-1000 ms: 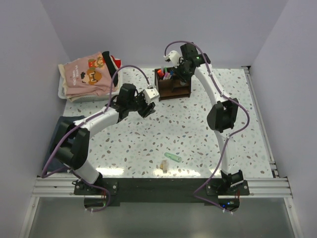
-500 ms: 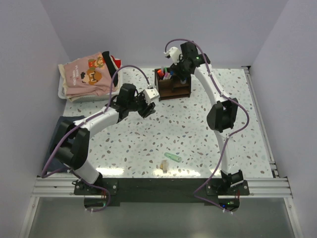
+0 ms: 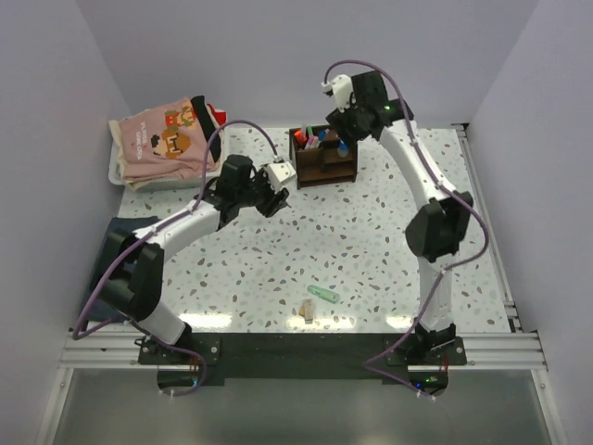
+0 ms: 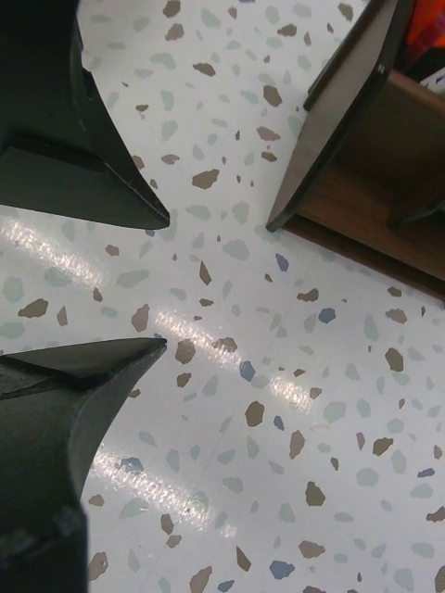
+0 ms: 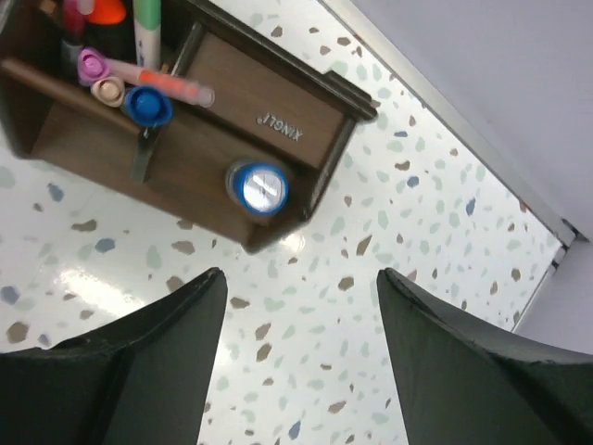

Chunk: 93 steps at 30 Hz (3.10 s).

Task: Sort the stationery into containers
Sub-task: Place the stationery in the storage box, then move the pen to the center of the board, then pick up the pen from the center of the board.

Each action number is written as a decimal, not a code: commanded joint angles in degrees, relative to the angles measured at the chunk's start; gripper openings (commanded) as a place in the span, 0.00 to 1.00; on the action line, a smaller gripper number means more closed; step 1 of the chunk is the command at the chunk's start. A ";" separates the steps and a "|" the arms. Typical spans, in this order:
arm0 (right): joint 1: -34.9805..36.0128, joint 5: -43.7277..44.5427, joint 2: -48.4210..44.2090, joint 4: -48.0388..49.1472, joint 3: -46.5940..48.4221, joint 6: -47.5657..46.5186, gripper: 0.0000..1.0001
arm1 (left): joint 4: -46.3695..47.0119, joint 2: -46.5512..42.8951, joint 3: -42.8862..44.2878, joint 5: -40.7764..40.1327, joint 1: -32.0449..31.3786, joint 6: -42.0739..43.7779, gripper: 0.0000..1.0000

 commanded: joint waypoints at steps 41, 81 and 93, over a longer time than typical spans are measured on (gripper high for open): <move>36.23 -4.71 -43.94 23.70 -85.30 36.40 0.56 | 11.59 -18.23 -18.40 -17.51 2.40 -14.12 0.57; 25.34 4.96 -32.51 27.48 -77.56 34.64 0.55 | 16.43 -15.68 -16.82 -13.46 4.95 -17.72 0.58; 25.52 5.40 -34.01 27.57 -80.29 34.56 0.55 | 16.87 -15.94 -18.05 -12.32 4.95 -19.39 0.58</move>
